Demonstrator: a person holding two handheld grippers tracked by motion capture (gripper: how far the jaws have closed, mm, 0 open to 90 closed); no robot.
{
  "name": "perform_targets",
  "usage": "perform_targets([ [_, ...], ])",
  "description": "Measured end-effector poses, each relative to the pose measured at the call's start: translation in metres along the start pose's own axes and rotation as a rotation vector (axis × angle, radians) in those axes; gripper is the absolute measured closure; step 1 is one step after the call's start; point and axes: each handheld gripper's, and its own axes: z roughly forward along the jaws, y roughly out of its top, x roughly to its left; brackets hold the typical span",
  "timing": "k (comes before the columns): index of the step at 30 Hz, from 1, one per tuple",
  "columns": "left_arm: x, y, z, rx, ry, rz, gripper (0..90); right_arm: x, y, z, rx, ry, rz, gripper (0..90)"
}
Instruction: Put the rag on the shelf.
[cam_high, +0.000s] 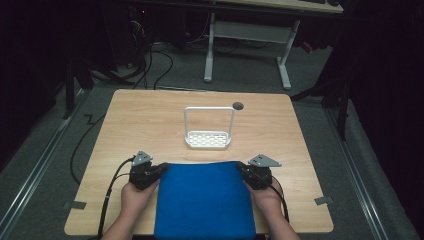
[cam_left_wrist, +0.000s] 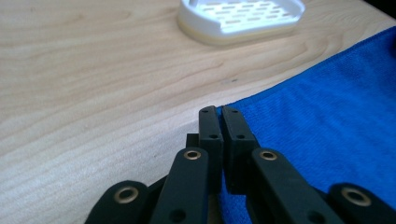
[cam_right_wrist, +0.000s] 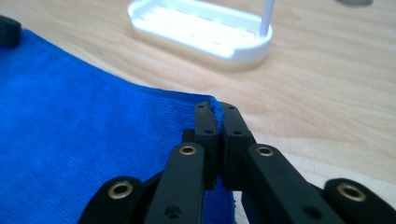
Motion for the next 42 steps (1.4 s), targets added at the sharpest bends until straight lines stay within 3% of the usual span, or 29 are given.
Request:
perform_targets([
  [4,0.0,0.006,-0.009,-0.06,-0.015,-0.02,88.0,0.004,0.003,-0.009,-0.054,-0.014,-0.014,88.5],
  [7,-0.004,0.011,-0.012,-0.082,0.004,-0.002,88.1,0.005,0.005,-0.017,-0.096,-0.023,-0.007,88.5],
  [12,-0.009,0.02,-0.02,-0.133,0.013,-0.009,88.1,0.004,0.008,-0.03,-0.147,-0.031,0.003,88.5],
  [17,-0.018,0.027,-0.026,-0.167,0.021,0.02,88.1,0.002,0.013,-0.043,-0.206,-0.042,0.016,88.5],
  [22,-0.025,0.033,-0.034,-0.193,0.027,0.051,88.1,0.005,0.018,-0.049,-0.233,-0.046,-0.006,88.5],
  [35,-0.031,0.037,-0.05,-0.252,0.024,0.062,88.1,0.012,0.031,-0.054,-0.285,-0.038,-0.023,88.5],
  [42,-0.04,0.052,-0.06,-0.308,0.041,0.116,88.1,0.012,0.041,-0.066,-0.334,-0.053,-0.047,88.5],
])
